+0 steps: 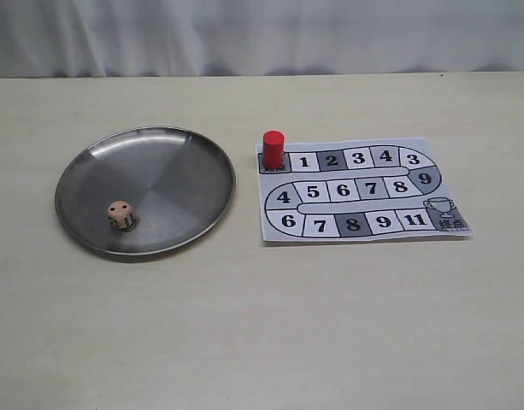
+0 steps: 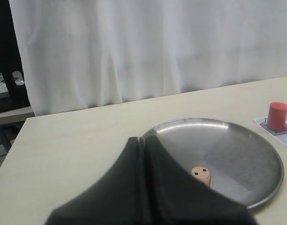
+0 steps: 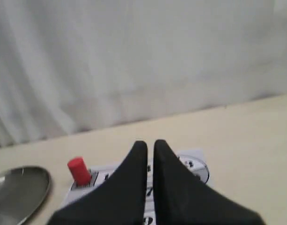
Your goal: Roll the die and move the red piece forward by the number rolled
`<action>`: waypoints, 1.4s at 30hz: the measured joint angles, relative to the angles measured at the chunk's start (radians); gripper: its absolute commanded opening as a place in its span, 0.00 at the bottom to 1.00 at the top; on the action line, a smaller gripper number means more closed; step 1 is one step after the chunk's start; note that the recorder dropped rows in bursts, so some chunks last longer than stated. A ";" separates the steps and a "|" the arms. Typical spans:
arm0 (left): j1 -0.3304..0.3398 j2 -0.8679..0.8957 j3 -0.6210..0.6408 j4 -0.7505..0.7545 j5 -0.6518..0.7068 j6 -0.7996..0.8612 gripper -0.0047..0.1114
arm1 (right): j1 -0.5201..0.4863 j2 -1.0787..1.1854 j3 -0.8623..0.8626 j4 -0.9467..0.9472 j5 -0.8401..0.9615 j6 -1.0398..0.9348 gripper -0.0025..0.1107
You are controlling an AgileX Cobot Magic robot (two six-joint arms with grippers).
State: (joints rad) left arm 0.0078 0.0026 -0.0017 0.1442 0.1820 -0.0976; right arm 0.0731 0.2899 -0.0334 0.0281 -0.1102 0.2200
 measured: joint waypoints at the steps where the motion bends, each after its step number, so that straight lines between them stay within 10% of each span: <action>1: 0.000 0.000 0.000 0.000 0.000 0.000 0.04 | 0.013 0.050 -0.013 0.000 0.002 0.000 0.06; 15: 0.000 0.000 0.000 0.000 0.000 0.000 0.04 | 0.450 0.949 -0.340 0.049 0.010 0.001 0.08; 23: 0.000 0.000 0.000 0.000 0.000 0.000 0.04 | 0.678 1.328 -0.744 0.055 0.010 -0.027 0.56; 33: 0.000 0.000 0.000 0.000 0.000 0.000 0.04 | 0.696 1.882 -1.470 0.055 0.350 -0.094 0.63; 42: 0.000 0.000 0.000 0.000 0.000 0.000 0.04 | 0.761 2.073 -1.727 0.055 0.426 -0.220 0.63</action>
State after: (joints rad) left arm 0.0078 0.0026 -0.0017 0.1442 0.1820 -0.0976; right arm 0.8338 2.3631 -1.7606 0.0835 0.3160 0.0000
